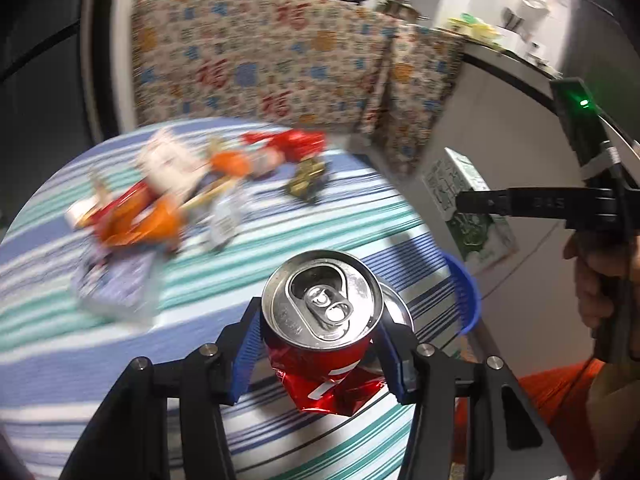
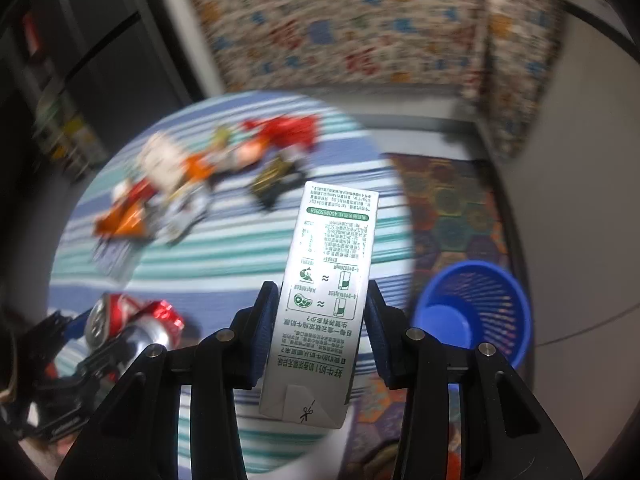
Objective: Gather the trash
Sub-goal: 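Carry the can and carton to the blue basket and release both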
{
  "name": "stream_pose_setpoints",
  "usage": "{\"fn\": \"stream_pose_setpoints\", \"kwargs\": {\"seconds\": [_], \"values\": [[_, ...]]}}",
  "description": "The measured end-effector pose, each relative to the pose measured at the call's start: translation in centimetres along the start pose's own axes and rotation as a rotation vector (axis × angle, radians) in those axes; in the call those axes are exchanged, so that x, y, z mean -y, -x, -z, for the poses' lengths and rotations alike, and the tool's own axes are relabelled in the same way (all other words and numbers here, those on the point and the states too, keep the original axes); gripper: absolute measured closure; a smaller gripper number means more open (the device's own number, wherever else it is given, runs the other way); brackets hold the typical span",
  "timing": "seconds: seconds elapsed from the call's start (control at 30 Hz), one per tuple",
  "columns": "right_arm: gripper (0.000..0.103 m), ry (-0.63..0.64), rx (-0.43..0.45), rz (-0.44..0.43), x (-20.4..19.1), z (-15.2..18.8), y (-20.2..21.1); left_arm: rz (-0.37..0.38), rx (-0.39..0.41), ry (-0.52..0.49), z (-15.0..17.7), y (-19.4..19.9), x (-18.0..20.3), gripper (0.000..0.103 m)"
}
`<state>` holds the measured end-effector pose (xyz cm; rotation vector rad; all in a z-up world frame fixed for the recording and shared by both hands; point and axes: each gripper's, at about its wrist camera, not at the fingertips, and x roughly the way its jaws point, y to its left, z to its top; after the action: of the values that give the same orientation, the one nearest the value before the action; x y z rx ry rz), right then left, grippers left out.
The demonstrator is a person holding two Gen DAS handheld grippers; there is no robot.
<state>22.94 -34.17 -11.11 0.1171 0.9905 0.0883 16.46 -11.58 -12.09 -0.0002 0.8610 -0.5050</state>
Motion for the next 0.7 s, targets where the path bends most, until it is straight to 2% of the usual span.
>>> {"fn": "stream_pose_setpoints", "kwargs": {"seconds": [0.23, 0.37, 0.57, 0.7], "values": [[0.059, -0.151, 0.019, 0.088, 11.3, -1.1, 0.3, 0.113, -0.027, -0.109, -5.2, -6.0, 9.3, 0.05], [0.059, -0.19, 0.01, 0.13, 16.7, -1.1, -1.3, 0.162, -0.069, -0.152, -7.2, -11.5, 13.9, 0.05], [0.059, -0.266, 0.005, 0.142, 23.3, 0.6, -3.5, 0.169, -0.136, -0.189, -7.7, -19.3, 18.0, 0.05], [0.058, -0.275, 0.002, 0.148, 25.6, 1.0, -4.0, 0.173, -0.17, -0.199, -7.6, -23.6, 19.9, 0.05]]}}
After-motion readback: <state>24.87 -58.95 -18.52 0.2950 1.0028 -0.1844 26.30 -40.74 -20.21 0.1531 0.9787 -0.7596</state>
